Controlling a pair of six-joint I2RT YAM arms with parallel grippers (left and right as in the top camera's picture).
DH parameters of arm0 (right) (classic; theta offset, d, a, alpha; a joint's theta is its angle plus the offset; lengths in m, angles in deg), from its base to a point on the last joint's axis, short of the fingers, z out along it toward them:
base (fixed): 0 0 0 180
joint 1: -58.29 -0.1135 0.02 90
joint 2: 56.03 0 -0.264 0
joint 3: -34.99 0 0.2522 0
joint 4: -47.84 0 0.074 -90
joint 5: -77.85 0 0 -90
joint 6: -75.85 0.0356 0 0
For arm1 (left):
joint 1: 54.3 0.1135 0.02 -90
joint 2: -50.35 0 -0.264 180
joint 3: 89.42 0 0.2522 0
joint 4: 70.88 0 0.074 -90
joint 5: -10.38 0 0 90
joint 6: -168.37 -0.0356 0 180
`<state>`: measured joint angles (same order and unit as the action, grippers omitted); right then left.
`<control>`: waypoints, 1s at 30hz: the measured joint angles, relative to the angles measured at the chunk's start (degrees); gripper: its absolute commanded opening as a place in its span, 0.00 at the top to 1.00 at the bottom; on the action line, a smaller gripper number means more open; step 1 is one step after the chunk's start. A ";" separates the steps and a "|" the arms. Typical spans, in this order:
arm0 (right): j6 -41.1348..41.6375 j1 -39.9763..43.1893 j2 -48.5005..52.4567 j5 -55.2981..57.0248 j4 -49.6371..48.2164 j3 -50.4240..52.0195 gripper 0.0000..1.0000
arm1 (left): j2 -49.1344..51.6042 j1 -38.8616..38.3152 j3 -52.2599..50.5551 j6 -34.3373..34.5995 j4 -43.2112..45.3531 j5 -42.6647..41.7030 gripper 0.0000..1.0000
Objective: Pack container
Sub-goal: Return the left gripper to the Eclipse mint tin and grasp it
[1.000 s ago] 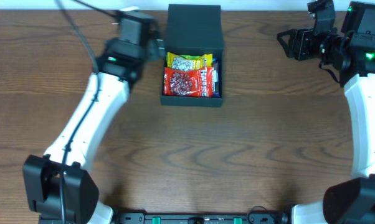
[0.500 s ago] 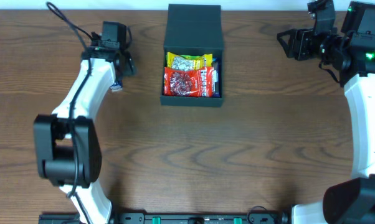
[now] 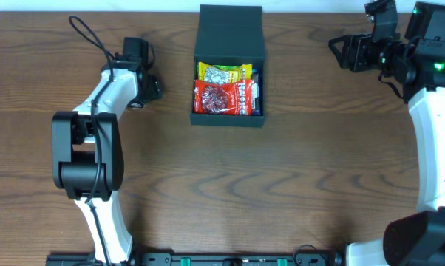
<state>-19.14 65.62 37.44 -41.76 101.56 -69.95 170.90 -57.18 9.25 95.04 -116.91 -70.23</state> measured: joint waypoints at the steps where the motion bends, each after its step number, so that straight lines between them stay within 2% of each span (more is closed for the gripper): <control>1: 0.00 0.00 0.00 0.00 0.00 0.00 0.38 | 0.00 0.35 0.00 -0.20 0.50 -0.28 0.14; 12: 0.02 0.00 0.00 0.00 0.02 0.00 0.38 | 0.00 2.93 0.00 -2.49 4.48 -6.08 0.23; 14: 0.02 0.00 0.00 0.00 0.02 0.00 0.38 | 0.09 3.21 0.00 -2.71 4.90 -6.51 0.27; 21: 0.02 0.00 0.00 0.00 0.02 0.00 0.38 | 1.64 3.23 0.00 -3.04 5.31 -7.58 0.30; 25: 0.00 0.00 0.00 0.02 0.02 0.00 0.37 | 1.92 3.26 0.00 -3.19 5.31 -7.76 0.45; 30: 0.00 0.00 0.00 0.00 0.02 0.00 0.37 | 1.95 3.26 0.00 -3.17 5.29 -7.74 0.56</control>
<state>-19.14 65.62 37.44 -41.76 101.58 -69.95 172.85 -53.92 9.25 91.87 -111.62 -77.97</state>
